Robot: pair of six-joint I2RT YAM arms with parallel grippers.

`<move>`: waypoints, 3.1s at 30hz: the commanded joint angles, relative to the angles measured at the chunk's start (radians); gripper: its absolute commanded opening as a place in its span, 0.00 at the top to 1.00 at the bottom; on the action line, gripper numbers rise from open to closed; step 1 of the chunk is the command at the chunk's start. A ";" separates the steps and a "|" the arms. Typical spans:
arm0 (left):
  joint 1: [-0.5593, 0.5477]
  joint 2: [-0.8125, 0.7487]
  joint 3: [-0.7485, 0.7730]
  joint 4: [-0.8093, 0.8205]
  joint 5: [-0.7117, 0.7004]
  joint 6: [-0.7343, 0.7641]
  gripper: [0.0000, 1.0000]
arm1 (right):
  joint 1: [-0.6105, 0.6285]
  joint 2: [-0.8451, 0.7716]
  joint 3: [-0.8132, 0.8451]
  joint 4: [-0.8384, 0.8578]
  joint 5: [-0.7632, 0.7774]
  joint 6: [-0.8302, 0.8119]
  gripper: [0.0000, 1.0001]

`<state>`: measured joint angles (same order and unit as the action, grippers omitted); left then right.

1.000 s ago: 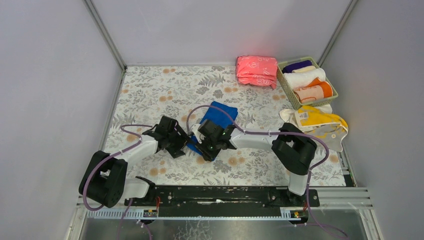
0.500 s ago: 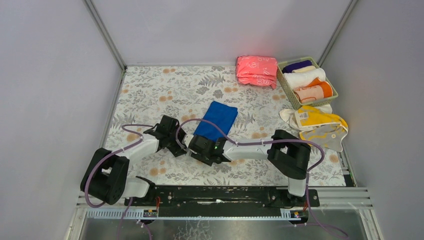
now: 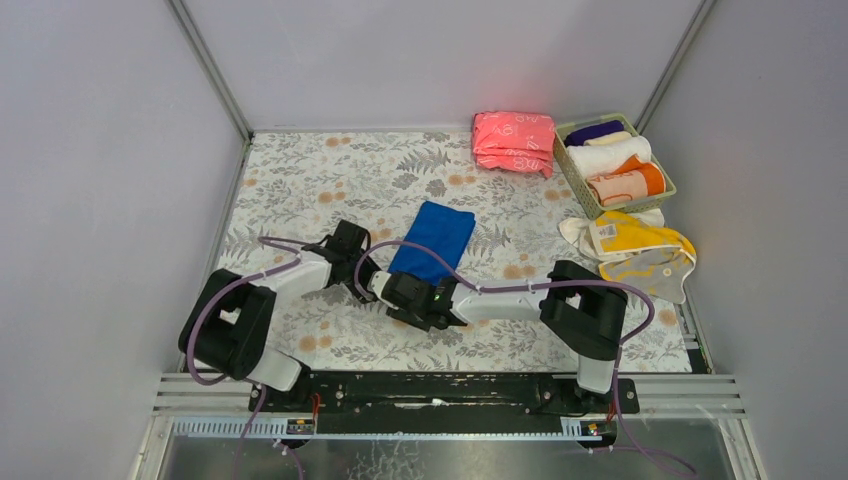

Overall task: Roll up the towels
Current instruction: Roll the towel at the center of the board.

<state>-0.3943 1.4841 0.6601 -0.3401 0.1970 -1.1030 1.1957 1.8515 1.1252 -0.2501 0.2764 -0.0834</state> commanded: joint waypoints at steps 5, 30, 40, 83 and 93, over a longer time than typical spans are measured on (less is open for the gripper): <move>-0.015 0.114 -0.001 -0.202 -0.180 0.068 0.66 | -0.006 0.066 -0.003 -0.046 -0.108 -0.004 0.78; -0.011 -0.307 0.023 -0.394 -0.330 0.079 0.19 | -0.339 0.006 -0.193 0.599 -1.023 0.710 1.00; -0.011 -0.314 -0.009 -0.258 -0.165 0.081 0.16 | -0.449 0.115 -0.303 0.859 -1.153 0.930 1.00; -0.030 0.022 -0.040 -0.056 -0.190 0.109 0.33 | -0.075 -0.274 -0.055 0.109 -0.180 0.267 0.51; -0.035 0.035 -0.033 -0.057 -0.191 0.113 0.33 | -0.029 -0.112 -0.040 0.118 -0.084 0.225 0.47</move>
<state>-0.4198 1.4437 0.6819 -0.3763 0.0753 -1.0225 1.1553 1.7054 1.0538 -0.1329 0.1196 0.1738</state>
